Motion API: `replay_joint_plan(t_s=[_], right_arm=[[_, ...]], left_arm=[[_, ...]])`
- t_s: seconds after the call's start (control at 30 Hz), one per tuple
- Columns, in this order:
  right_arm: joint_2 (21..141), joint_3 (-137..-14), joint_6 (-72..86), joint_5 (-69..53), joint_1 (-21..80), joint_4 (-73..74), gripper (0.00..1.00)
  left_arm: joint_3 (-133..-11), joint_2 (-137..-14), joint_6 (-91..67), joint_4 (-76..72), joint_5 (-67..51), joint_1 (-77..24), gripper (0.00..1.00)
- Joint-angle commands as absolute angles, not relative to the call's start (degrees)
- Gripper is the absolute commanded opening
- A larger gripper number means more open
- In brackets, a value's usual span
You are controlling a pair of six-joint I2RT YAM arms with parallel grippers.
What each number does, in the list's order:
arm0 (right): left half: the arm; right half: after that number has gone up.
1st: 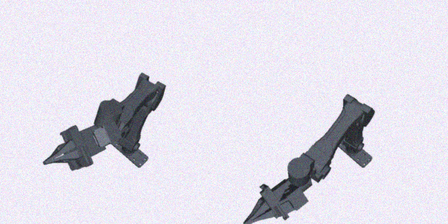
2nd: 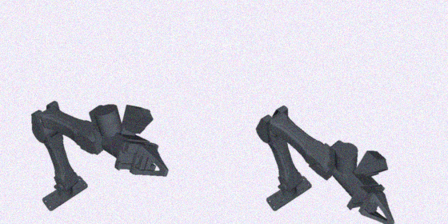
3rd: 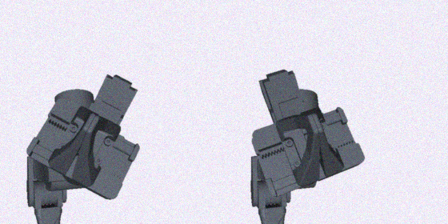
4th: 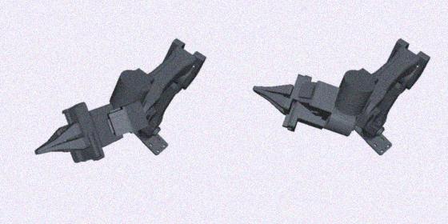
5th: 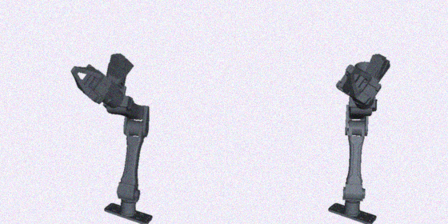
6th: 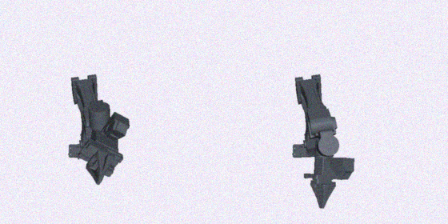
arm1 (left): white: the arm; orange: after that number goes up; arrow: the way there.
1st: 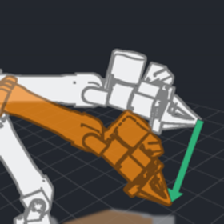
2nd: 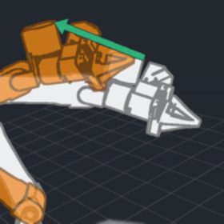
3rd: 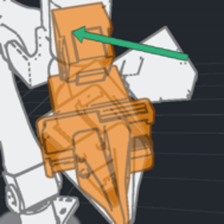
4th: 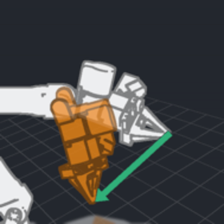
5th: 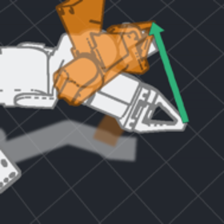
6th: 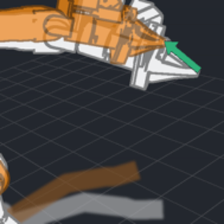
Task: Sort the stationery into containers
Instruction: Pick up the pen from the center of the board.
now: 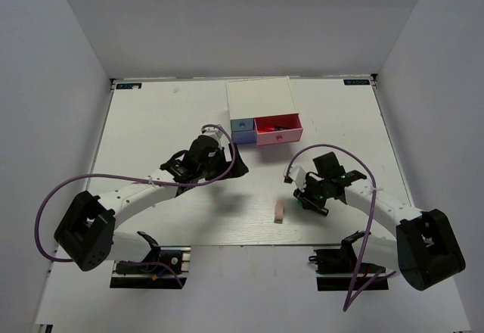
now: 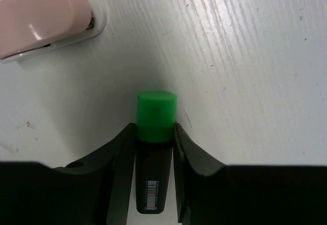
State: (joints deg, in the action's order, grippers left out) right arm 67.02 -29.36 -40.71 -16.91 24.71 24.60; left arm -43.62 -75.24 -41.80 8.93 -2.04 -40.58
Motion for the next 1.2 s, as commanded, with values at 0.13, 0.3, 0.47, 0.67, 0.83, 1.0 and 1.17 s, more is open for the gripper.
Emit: replay_joint_plan(t_s=[0.13,0.3,0.47,0.67,0.83,1.0,1.17], right_arm=[[61.5,-42.5,-47.1,-23.6,24.3,24.8,0.16],[62.5,-51.9,-51.1,-31.5,24.1,19.0,0.16],[66.1,-57.8,-50.7,-37.5,23.2,7.7,0.15],[74.6,-60.6,-51.1,-44.8,22.4,-5.7,0.15],[80.0,-60.9,-52.1,-48.7,21.9,-10.2,0.16],[82.8,-61.8,-52.1,-47.9,21.3,-10.9,0.18],[84.4,-61.6,-51.2,-47.4,20.4,-11.0,0.36]], left_arm=[[-44.3,-74.2,-42.1,8.9,-1.9,-40.4,1.0],[-44.3,-74.8,-42.1,8.9,-1.9,-40.4,1.0],[-43.7,-74.3,-42.1,8.3,-1.9,-40.4,1.0],[-43.7,-73.7,-42.1,8.3,-1.4,-40.4,1.0],[-43.2,-73.7,-42.1,8.3,-0.9,-40.4,1.0],[-42.6,-73.2,-42.1,8.3,-0.9,-40.4,1.0],[-43.1,-73.8,-42.1,8.3,-0.9,-40.4,1.0]])
